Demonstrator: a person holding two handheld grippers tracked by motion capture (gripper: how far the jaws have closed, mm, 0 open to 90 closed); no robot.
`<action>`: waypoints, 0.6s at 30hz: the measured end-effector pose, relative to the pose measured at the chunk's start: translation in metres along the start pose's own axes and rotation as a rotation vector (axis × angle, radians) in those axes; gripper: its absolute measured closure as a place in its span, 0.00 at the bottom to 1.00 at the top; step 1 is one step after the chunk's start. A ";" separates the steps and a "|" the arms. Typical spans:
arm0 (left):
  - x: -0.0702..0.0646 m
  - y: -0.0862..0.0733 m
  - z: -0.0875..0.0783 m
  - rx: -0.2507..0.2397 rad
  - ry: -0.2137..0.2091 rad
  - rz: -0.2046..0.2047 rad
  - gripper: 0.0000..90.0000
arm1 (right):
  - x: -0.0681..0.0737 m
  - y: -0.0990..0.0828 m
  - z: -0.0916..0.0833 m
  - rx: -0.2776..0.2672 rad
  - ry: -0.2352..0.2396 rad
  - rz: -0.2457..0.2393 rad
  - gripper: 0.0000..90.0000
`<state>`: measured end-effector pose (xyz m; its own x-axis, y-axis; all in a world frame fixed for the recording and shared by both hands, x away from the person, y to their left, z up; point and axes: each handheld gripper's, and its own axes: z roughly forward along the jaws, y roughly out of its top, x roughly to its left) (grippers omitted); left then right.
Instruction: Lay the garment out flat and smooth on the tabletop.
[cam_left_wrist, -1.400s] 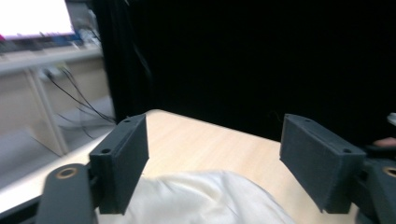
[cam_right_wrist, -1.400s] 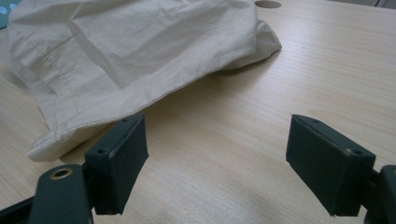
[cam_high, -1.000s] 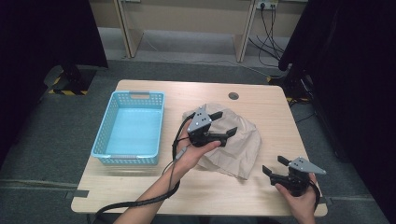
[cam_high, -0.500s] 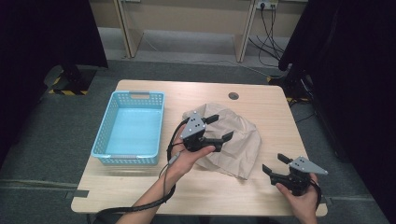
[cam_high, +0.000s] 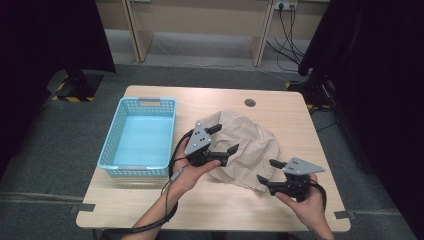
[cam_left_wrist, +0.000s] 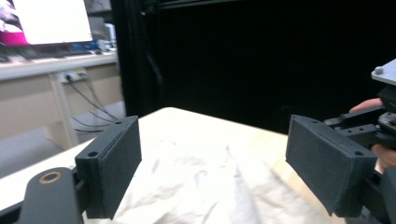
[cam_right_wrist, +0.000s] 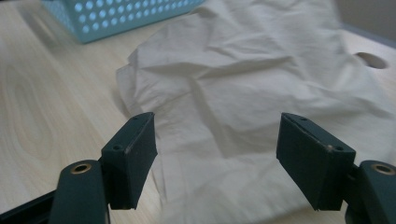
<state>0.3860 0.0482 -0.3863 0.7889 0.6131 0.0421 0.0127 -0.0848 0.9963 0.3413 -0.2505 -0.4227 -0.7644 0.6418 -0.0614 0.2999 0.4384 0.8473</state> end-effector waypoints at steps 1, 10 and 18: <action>0.000 -0.001 0.000 0.006 0.006 0.004 0.19 | 0.003 0.003 0.007 0.015 0.015 -0.013 0.33; 0.003 -0.005 -0.007 0.022 0.063 0.020 0.17 | 0.036 0.026 0.066 0.127 0.071 -0.146 0.30; 0.009 -0.007 -0.015 0.015 0.090 0.010 0.17 | 0.056 0.035 0.097 0.208 0.000 -0.227 0.34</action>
<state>0.3842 0.0659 -0.3913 0.7310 0.6799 0.0590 0.0149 -0.1023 0.9946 0.3648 -0.1383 -0.4479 -0.8254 0.5124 -0.2371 0.2317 0.6904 0.6853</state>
